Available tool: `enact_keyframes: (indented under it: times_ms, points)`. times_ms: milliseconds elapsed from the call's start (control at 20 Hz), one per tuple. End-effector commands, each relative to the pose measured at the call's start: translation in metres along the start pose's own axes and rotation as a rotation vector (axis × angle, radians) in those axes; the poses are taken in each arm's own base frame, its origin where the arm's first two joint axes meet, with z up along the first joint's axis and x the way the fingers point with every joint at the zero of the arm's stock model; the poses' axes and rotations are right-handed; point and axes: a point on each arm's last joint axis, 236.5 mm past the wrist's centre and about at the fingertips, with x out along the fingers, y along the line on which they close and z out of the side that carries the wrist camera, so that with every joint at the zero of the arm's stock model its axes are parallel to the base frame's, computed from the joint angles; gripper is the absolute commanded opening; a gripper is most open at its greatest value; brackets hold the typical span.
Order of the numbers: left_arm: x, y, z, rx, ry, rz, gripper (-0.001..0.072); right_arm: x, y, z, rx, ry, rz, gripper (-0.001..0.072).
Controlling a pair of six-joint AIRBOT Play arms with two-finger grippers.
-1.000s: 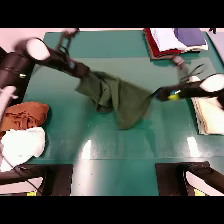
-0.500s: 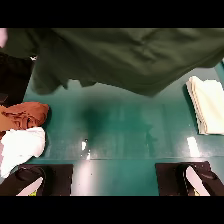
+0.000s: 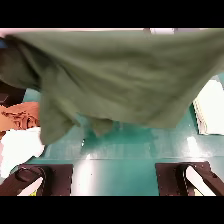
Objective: Fold the shirts.
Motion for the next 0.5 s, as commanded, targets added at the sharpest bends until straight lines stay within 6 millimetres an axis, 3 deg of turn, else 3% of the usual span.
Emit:
enact_keyframes:
  times_ms: [0,100,200,300,450]
  points:
    - [0.100,-0.001,-0.111,0.007,0.395,-0.054,0.0026,0.093,-0.005,-0.087,0.072,0.342,0.052,0.0016]
    - [0.155,0.005,-0.166,0.070,0.521,-0.066,0.0026,0.142,-0.011,-0.144,0.074,0.531,0.037,0.0017]
    - [0.198,0.030,-0.185,0.123,0.543,0.011,0.0027,0.177,-0.008,-0.180,0.082,0.634,0.054,0.0016]
    - [0.228,0.064,-0.170,0.202,0.477,0.139,0.0027,0.197,-0.005,-0.196,0.103,0.683,0.060,0.0016]
    - [0.236,0.106,-0.116,0.266,0.325,0.321,0.0050,0.207,-0.003,-0.194,0.119,0.689,0.075,0.0017]
